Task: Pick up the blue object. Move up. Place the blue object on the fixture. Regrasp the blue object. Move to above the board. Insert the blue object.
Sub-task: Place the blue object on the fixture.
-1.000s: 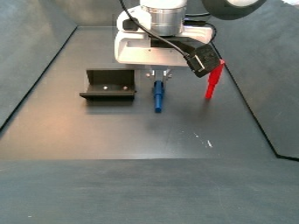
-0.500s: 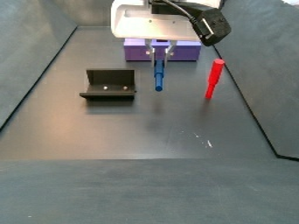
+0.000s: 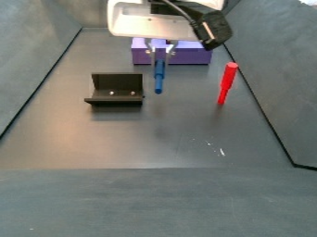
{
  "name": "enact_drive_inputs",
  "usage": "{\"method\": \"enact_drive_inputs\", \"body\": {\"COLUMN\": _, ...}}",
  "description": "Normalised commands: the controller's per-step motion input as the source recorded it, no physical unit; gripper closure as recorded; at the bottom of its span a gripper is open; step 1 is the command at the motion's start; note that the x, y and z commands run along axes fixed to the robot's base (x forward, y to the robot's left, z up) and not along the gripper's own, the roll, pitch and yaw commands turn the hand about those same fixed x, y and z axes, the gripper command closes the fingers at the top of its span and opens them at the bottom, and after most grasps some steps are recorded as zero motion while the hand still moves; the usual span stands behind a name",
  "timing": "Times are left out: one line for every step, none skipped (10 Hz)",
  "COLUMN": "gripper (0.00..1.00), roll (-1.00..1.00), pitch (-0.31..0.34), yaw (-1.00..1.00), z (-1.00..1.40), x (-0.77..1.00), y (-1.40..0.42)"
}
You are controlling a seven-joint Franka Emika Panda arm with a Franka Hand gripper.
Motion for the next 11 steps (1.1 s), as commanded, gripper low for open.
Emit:
{"method": "enact_drive_inputs", "body": {"gripper": 1.0, "roll": -1.0, "pitch": 0.034, "yaw": 0.0, "z": 0.1, "x": 0.53, "y": 0.0}}
{"method": "enact_drive_inputs", "body": {"gripper": 1.0, "roll": -1.0, "pitch": 0.054, "yaw": -0.01, "z": 0.1, "x": 0.56, "y": 0.0}}
{"method": "enact_drive_inputs", "body": {"gripper": 1.0, "roll": -1.0, "pitch": 0.051, "yaw": -0.01, "z": 0.11, "x": 0.56, "y": 0.0}}
{"method": "enact_drive_inputs", "body": {"gripper": 1.0, "roll": -1.0, "pitch": 0.023, "yaw": 0.0, "z": 0.09, "x": 0.54, "y": 0.0}}
{"method": "enact_drive_inputs", "body": {"gripper": 1.0, "roll": -1.0, "pitch": 0.026, "yaw": 0.0, "z": 0.09, "x": 0.54, "y": 0.0}}
{"method": "enact_drive_inputs", "body": {"gripper": 1.0, "roll": -1.0, "pitch": 0.034, "yaw": 0.0, "z": 0.09, "x": 0.55, "y": 0.0}}
{"method": "enact_drive_inputs", "body": {"gripper": 1.0, "roll": -1.0, "pitch": 0.046, "yaw": -0.01, "z": 0.1, "x": 0.57, "y": 0.0}}
{"method": "enact_drive_inputs", "body": {"gripper": 1.0, "roll": -1.0, "pitch": 0.069, "yaw": -0.06, "z": 0.1, "x": 0.61, "y": 0.0}}
{"method": "enact_drive_inputs", "body": {"gripper": 1.0, "roll": -1.0, "pitch": 0.086, "yaw": -0.05, "z": 0.1, "x": 0.59, "y": 0.0}}
{"method": "enact_drive_inputs", "body": {"gripper": 1.0, "roll": -1.0, "pitch": 0.074, "yaw": -0.01, "z": 0.1, "x": 0.55, "y": 0.0}}
{"method": "enact_drive_inputs", "body": {"gripper": 1.0, "roll": -1.0, "pitch": 0.06, "yaw": -0.04, "z": 0.11, "x": 0.53, "y": 0.0}}
